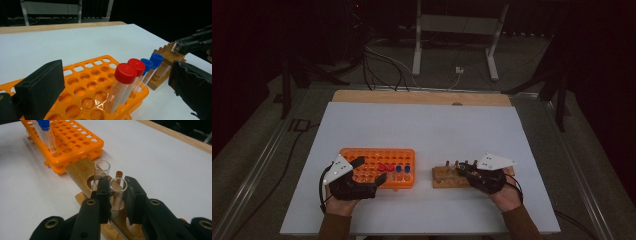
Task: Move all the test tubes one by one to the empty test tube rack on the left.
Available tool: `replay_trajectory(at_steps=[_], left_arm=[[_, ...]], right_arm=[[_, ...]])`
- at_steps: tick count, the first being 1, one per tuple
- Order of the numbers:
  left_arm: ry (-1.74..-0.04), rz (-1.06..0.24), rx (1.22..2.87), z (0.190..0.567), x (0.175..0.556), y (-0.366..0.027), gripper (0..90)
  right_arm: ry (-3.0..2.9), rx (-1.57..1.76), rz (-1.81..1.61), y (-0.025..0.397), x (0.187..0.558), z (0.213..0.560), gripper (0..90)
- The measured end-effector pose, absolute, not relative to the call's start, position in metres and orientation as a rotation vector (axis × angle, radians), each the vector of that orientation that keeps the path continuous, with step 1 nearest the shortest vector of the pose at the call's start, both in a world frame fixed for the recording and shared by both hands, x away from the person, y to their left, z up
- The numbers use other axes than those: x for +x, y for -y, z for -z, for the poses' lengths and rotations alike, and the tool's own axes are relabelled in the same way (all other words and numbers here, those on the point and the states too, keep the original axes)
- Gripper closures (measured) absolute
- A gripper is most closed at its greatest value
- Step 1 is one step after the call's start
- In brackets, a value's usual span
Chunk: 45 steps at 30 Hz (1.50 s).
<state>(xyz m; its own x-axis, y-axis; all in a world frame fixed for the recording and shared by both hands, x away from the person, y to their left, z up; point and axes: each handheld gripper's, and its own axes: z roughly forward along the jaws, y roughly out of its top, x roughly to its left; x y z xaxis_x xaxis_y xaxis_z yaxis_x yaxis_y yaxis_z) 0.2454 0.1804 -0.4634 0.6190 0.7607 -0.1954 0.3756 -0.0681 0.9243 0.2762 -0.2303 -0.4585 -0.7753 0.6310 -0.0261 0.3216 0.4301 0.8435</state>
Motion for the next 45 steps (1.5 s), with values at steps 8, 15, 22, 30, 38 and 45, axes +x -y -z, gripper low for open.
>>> replay_trajectory(at_steps=[8,15,22,30,38,45], left_arm=[[-0.952,-0.41,1.681,0.464,0.246,-0.181,1.4],[-0.958,-0.417,1.682,0.464,0.245,-0.18,1.4],[-0.955,-0.413,1.686,0.464,0.246,-0.178,1.4],[-0.949,-0.407,1.686,0.463,0.246,-0.176,1.4],[-0.942,-0.385,1.658,0.461,0.245,-0.173,1.5],[-0.919,-0.427,1.628,0.454,0.24,-0.166,1.5]], right_arm=[[-2.323,0.827,-1.297,0.234,0.275,0.451,75.7],[-2.306,0.835,-1.295,0.234,0.272,0.442,75.7],[-2.276,0.842,-1.325,0.235,0.269,0.432,75.7],[-2.237,0.829,-1.369,0.237,0.264,0.418,75.7],[-2.218,0.81,-1.393,0.237,0.259,0.406,75.7],[-2.237,0.782,-1.409,0.235,0.255,0.399,75.7]])
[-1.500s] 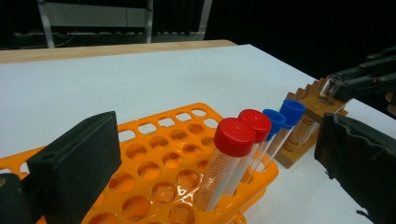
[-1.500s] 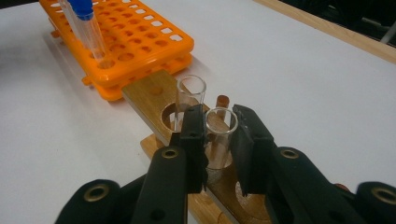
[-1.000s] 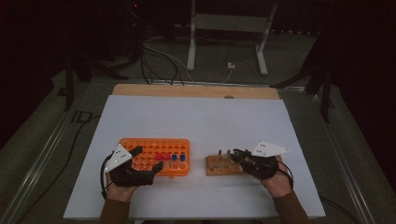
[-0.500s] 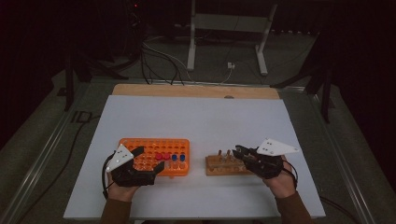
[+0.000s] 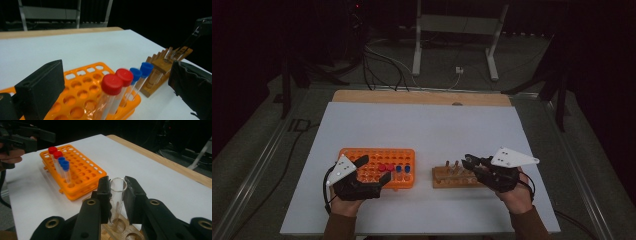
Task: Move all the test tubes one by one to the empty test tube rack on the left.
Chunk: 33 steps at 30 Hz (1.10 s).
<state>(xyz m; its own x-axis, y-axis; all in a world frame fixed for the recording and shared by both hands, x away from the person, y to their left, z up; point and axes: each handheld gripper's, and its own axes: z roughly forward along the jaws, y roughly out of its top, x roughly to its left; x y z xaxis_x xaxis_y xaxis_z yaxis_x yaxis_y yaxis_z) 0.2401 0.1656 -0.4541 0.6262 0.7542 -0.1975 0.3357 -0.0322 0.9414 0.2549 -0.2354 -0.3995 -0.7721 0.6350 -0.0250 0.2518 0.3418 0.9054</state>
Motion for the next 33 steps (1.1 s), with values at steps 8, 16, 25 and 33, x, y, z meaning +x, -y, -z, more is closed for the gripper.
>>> replay_trajectory(at_steps=[8,16,25,33], left_arm=[[-0.887,-0.444,1.617,0.448,0.237,-0.151,1.7],[-0.838,-0.477,1.643,0.441,0.234,-0.136,2.6],[-0.753,-0.437,1.73,0.442,0.231,-0.109,4.7],[-0.63,-0.355,1.843,0.445,0.226,-0.081,16.8]], right_arm=[[-2.275,0.749,-1.437,0.226,0.253,0.4,75.7],[-2.308,0.712,-1.446,0.211,0.25,0.402,75.7],[-2.34,0.677,-1.47,0.193,0.246,0.405,75.6],[-2.365,0.67,-1.503,0.183,0.243,0.407,75.7]])
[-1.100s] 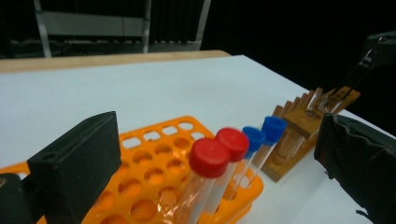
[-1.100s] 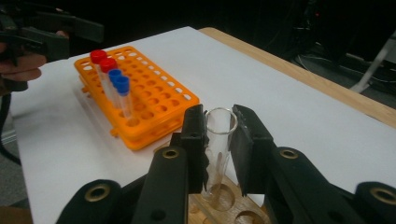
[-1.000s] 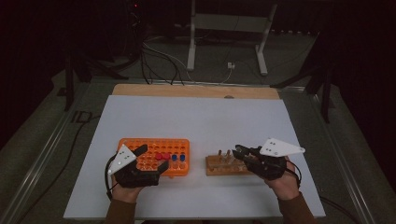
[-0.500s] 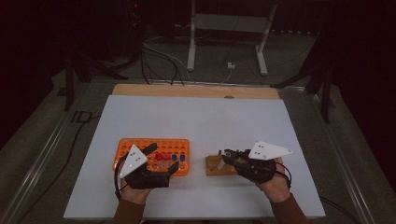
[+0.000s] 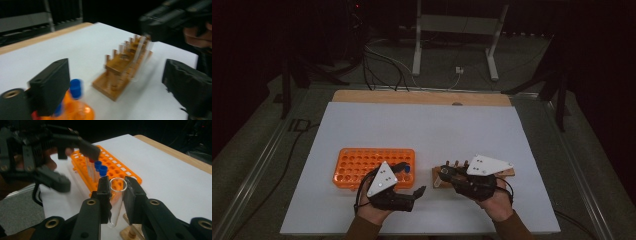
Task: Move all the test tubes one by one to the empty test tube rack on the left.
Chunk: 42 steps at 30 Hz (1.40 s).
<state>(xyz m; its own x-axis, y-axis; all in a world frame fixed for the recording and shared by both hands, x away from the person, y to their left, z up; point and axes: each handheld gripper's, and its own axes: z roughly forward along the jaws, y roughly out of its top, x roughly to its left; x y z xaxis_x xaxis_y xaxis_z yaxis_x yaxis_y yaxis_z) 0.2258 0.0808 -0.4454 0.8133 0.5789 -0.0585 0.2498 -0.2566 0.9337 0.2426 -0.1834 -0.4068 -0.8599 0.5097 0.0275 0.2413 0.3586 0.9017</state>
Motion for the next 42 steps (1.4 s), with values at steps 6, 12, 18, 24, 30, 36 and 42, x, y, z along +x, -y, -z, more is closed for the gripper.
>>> replay_trajectory(at_steps=[6,12,18,24,30,36,42], left_arm=[[-0.596,-0.318,1.894,0.453,0.225,-0.065,35.2],[-0.572,-0.296,1.922,0.456,0.225,-0.06,56.9],[-0.538,-0.291,1.95,0.456,0.224,-0.058,73.0],[-0.523,-0.311,1.955,0.455,0.222,-0.058,76.5],[-0.565,-0.329,1.933,0.454,0.224,-0.067,76.7],[-0.601,-0.352,1.909,0.449,0.227,-0.081,76.8],[-0.648,-0.385,1.864,0.444,0.226,-0.102,76.7]], right_arm=[[-2.407,0.649,-1.513,0.175,0.241,0.411,75.6],[-2.442,0.623,-1.514,0.165,0.238,0.415,75.6],[-2.448,0.619,-1.512,0.162,0.237,0.417,75.6],[-2.444,0.628,-1.519,0.162,0.237,0.417,74.8],[-2.419,0.672,-1.591,0.169,0.241,0.415,51.1],[-2.331,0.768,-1.614,0.184,0.249,0.413,28.2],[-2.268,0.855,-1.591,0.2,0.259,0.416,15.8]])
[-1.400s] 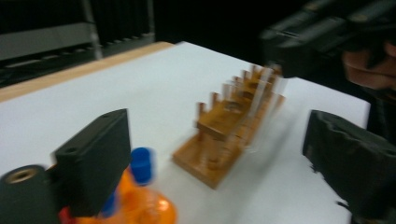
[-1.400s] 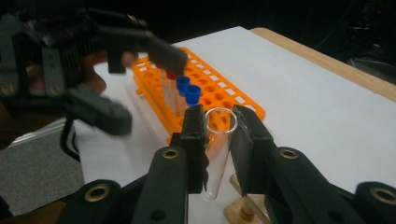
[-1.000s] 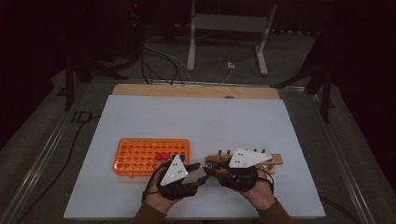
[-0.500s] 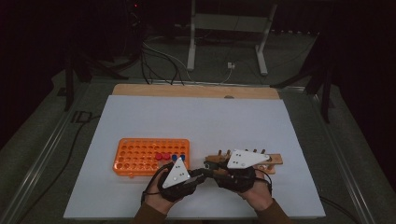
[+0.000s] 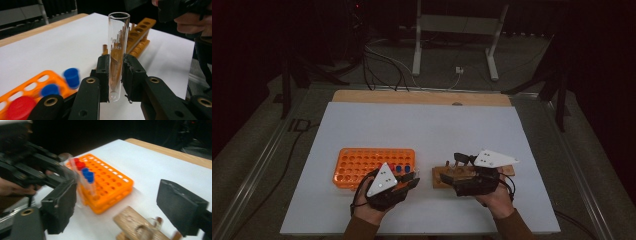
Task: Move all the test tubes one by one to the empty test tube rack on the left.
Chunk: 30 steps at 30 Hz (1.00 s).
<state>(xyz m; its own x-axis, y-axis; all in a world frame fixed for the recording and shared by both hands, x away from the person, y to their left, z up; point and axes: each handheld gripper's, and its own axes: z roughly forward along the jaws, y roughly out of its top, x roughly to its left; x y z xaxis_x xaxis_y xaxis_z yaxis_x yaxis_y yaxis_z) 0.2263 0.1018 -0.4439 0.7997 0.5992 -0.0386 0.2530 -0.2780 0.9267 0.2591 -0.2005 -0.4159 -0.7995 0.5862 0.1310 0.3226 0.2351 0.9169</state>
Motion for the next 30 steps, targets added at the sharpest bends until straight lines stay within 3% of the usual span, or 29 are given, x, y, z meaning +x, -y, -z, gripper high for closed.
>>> replay_trajectory(at_steps=[6,14,30], left_arm=[[-0.7,-0.409,1.823,0.437,0.227,-0.126,76.7],[-0.735,-0.397,1.789,0.432,0.227,-0.152,76.7],[-0.815,-0.421,1.752,0.433,0.227,-0.191,76.7]], right_arm=[[-2.229,0.917,-1.557,0.211,0.265,0.418,14.0],[-2.186,0.989,-1.543,0.225,0.27,0.419,3.4],[-2.133,1.037,-1.536,0.236,0.271,0.418,0.0]])
